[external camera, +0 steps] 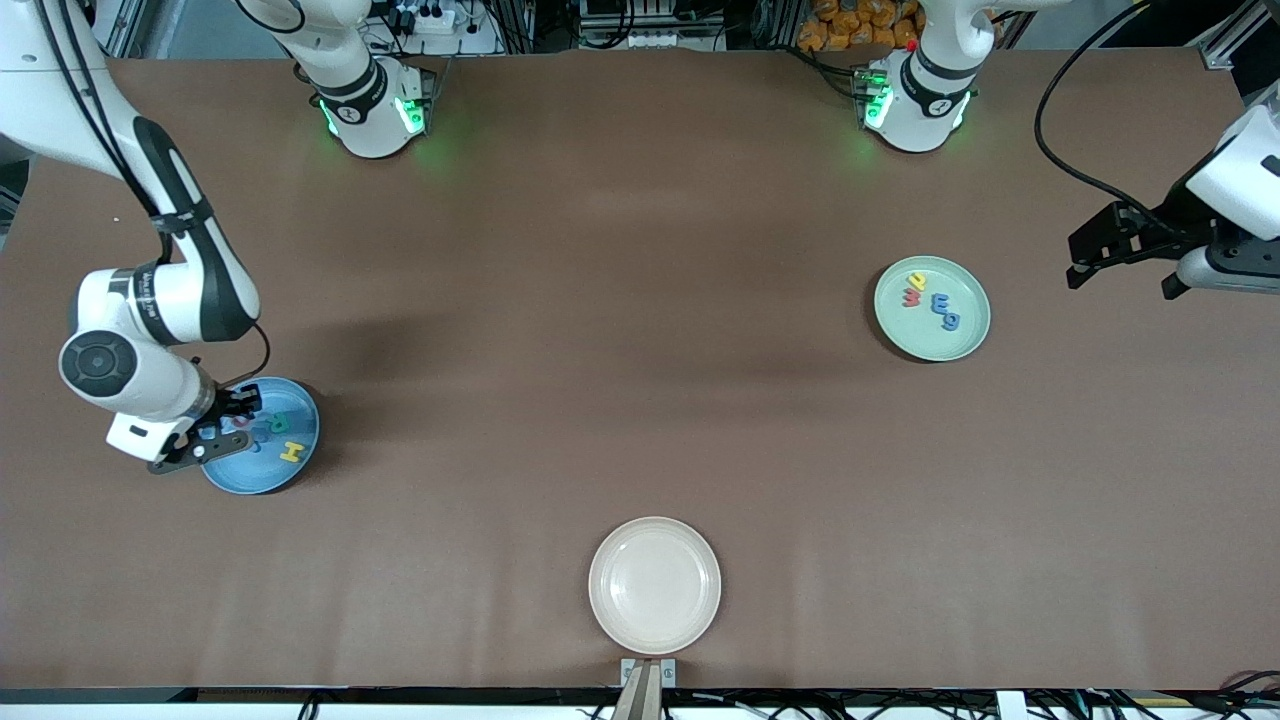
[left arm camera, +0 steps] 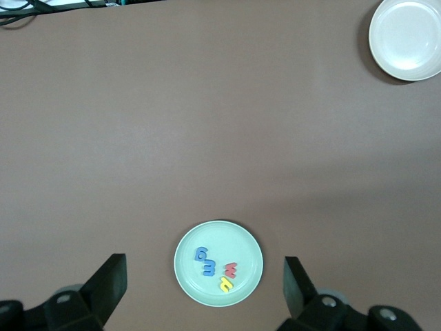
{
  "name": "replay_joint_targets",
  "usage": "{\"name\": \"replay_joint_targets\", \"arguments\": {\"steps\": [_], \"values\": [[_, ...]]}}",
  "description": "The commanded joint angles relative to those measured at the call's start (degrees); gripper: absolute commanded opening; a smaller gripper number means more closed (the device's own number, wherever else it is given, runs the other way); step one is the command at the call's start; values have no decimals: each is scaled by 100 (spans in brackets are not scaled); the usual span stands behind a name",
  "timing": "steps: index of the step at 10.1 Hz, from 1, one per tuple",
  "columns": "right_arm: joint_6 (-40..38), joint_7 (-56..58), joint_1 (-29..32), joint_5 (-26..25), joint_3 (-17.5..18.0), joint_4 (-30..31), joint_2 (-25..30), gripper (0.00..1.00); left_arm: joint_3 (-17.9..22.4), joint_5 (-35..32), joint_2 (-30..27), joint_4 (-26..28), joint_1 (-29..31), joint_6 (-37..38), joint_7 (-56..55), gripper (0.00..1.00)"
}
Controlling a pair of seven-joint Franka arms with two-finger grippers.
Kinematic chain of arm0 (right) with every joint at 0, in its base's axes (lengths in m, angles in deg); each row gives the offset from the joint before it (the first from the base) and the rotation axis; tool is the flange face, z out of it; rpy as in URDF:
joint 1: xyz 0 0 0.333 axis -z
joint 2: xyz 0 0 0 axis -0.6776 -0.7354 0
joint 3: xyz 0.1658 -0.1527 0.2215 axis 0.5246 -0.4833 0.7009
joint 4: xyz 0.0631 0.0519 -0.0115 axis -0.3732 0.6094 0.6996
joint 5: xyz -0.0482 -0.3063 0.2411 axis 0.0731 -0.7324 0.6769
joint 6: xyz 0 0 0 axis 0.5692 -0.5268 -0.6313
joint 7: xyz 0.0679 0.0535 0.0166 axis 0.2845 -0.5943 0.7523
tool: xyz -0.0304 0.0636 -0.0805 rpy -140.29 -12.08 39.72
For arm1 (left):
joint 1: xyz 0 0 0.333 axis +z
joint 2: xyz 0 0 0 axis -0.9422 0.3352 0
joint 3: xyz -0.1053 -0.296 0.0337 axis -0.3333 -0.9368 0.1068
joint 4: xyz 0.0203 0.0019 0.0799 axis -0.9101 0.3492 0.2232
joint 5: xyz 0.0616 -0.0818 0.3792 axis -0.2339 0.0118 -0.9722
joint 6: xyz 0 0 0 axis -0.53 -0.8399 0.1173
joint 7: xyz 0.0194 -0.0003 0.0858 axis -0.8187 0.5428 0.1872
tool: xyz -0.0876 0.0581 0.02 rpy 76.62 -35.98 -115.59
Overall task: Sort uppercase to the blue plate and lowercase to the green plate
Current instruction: 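Release the pink Q onto the blue plate and open the right gripper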
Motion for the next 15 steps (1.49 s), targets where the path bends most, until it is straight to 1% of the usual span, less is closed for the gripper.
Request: {"name": "replay_joint_targets", "arguments": {"steps": [1, 3, 5, 6, 8, 9, 10, 11, 12, 14, 15], "values": [[-77, -184, -45, 0, 51, -119, 80, 100, -101, -127, -30, -34, 139, 97, -18, 100], [-182, -553, -264, 796, 33, 12, 501, 100, -92, -127, -30, -25, 209, 97, -18, 100], [-567, -633, -292, 1911, 33, 152, 1001, 100, -101, -127, -30, -16, 297, 124, -18, 100], [-587, -625, -344, 2334, -19, 388, 1300, 100, -101, -92, -30, -43, 306, 115, -35, 100], [-604, -668, -887, 2435, -483, 846, 1933, 100, -101, -39, -22, -69, 350, 89, -62, 100], [-587, -755, -950, 2435, -511, 1057, 2223, 100, -101, -22, -13, -69, 350, 63, -70, 100], [-595, -817, -1160, 2435, -712, 1233, 2487, 100, -101, 179, -4, -78, 359, 45, -70, 100], [-604, -844, -1597, 2435, -1175, 1313, 2689, 100, -101, 276, -13, -78, 437, 36, -79, 100], [-613, -844, -1862, 2444, -1449, 1322, 2813, 100, -101, 277, -4, -78, 447, 1, -88, 100], [-622, -835, -1891, 2470, -1487, 1113, 3051, 100, -101, 269, -13, -78, 455, 1, -88, 100], [-926, -835, -1891, 2470, -1513, 746, 3087, 100, -110, 260, -13, -78, 455, 1, -88, 100]]}}
